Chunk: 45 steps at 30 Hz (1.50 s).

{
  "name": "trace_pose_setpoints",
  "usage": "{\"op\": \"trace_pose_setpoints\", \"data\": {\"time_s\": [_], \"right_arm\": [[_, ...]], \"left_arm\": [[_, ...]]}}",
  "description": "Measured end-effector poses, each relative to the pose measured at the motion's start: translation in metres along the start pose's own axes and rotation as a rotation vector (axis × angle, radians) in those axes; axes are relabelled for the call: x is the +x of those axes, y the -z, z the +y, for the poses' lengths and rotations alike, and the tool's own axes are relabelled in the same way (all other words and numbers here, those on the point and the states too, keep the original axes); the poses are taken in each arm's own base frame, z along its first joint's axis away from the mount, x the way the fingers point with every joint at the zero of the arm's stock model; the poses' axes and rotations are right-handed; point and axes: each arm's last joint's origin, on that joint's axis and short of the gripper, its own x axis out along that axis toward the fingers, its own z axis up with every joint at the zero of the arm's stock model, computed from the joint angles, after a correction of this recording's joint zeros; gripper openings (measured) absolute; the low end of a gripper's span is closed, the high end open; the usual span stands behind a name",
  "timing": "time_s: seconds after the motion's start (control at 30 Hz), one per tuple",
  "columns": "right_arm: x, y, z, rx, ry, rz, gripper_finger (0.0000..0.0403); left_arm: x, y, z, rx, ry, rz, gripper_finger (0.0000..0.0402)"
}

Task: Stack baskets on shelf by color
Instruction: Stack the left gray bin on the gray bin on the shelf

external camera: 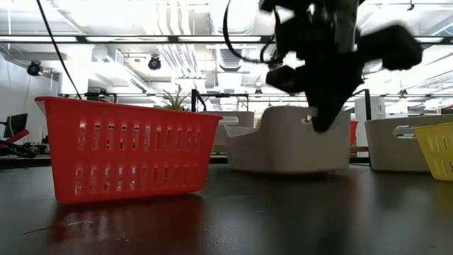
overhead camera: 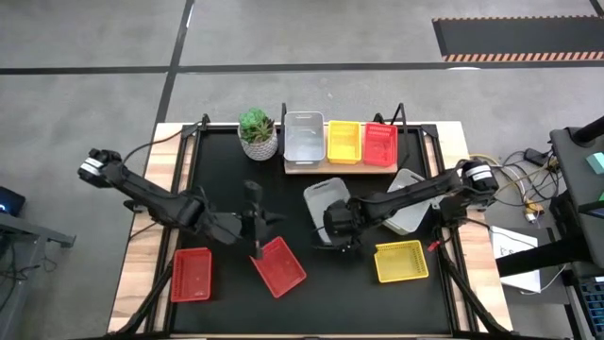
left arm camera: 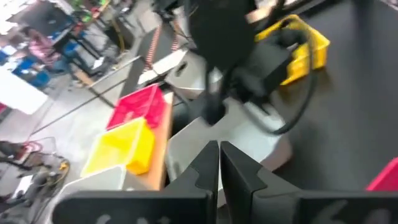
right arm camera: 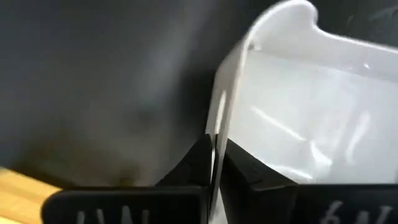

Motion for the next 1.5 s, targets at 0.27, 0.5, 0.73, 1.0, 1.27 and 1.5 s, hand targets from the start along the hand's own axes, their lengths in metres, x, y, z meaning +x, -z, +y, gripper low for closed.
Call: {"op": "trace_pose_setpoints", "data": {"time_s": [0.27,0.5,0.73,1.0,1.27,1.5], "right_arm": [[-0.043,-0.041,0.029,0.188,0.030,-0.109,0.0009],[-0.094,-0.065,0.040,0.311,0.161,-0.197,0.0009],[-0.138,-0.075,0.037,0.343,0.299,-0.286,0.0009],[-0.178,-0.070,0.009,0.315,0.525,-0.299,0.0009],[-0.198,-0.044,-0.057,0.363,0.670,-0.251,0.0009],[-0.183,-0.019,-0.128,0.433,0.745,-0.173,0.0008]], "left_arm": [[-0.027,0.025,0.017,-0.070,-0.120,-0.062,0.0000],[-0.046,0.037,0.029,-0.101,-0.169,-0.137,0.0000],[-0.055,0.045,0.034,-0.120,-0.174,-0.157,0.0000],[-0.057,0.045,0.036,-0.114,-0.176,-0.161,0.0000],[-0.058,0.045,0.036,-0.095,-0.178,-0.164,0.0000],[-0.063,0.045,0.040,-0.102,-0.183,-0.176,0.0000]]}}
